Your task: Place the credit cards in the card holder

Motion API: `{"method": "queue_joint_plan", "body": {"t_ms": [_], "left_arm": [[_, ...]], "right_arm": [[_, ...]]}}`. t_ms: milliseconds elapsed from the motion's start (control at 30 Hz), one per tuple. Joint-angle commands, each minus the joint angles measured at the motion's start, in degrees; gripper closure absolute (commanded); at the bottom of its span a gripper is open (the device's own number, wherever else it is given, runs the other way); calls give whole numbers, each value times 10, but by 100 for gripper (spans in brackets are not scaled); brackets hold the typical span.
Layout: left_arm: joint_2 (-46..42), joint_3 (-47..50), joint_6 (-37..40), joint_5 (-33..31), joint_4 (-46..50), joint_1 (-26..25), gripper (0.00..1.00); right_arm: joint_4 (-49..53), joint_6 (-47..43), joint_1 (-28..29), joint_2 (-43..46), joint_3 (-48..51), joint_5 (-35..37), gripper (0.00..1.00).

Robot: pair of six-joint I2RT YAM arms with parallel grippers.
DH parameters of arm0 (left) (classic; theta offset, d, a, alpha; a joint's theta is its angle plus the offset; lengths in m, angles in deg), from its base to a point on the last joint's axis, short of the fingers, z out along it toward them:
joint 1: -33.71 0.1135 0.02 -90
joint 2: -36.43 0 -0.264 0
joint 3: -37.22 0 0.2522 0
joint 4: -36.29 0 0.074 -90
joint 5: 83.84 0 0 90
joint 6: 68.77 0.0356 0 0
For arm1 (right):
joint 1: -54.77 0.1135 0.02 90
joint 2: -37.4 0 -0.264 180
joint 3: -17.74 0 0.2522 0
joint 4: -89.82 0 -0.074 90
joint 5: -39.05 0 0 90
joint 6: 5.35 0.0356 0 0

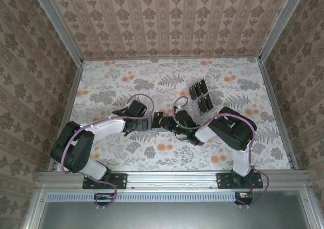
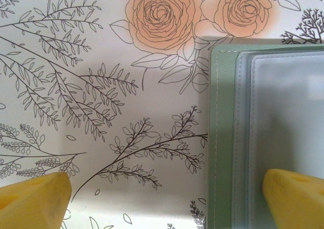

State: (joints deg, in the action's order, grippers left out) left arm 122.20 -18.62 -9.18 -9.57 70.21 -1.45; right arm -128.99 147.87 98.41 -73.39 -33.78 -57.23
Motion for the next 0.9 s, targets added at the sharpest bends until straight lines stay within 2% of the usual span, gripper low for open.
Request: {"method": "queue_joint_plan", "body": {"t_ms": [0,500,867], "left_arm": [[3,14,-8,-9,28,4,0],[3,17,-9,-7,26,4,0],[6,15,-9,-8,26,4,0]], "right_arm": [[7,-12,-5,-18,1,28,100],[-2,-14,-5,-43,-20,-3,100],[-23,-4,-4,-32,3,-30,100]]}}
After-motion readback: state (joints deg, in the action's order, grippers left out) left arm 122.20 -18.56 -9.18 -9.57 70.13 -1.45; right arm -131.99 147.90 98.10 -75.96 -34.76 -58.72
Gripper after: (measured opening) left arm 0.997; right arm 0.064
